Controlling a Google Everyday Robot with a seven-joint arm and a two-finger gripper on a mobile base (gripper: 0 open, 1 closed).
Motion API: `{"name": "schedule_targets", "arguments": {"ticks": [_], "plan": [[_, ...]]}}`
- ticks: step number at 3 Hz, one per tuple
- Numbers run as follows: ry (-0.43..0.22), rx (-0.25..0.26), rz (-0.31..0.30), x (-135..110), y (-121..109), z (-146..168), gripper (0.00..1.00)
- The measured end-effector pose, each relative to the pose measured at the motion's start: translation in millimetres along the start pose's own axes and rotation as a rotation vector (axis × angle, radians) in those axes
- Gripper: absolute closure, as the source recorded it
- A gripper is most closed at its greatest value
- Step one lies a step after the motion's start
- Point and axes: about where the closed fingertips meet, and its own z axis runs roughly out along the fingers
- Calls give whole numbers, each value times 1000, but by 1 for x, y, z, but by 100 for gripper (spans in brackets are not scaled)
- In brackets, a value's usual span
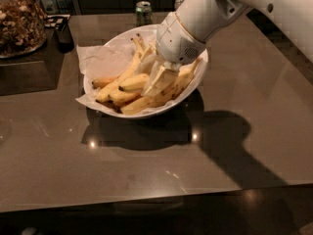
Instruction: Pick banana from white bowl
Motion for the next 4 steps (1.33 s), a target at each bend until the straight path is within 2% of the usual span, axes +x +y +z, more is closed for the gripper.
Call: {"name": "schedule_targets", "arguments": {"ticks": [1,4], "plan": [[43,62,-7,0,-5,-23,100],[191,297,-33,-5,-10,-102,100]]}}
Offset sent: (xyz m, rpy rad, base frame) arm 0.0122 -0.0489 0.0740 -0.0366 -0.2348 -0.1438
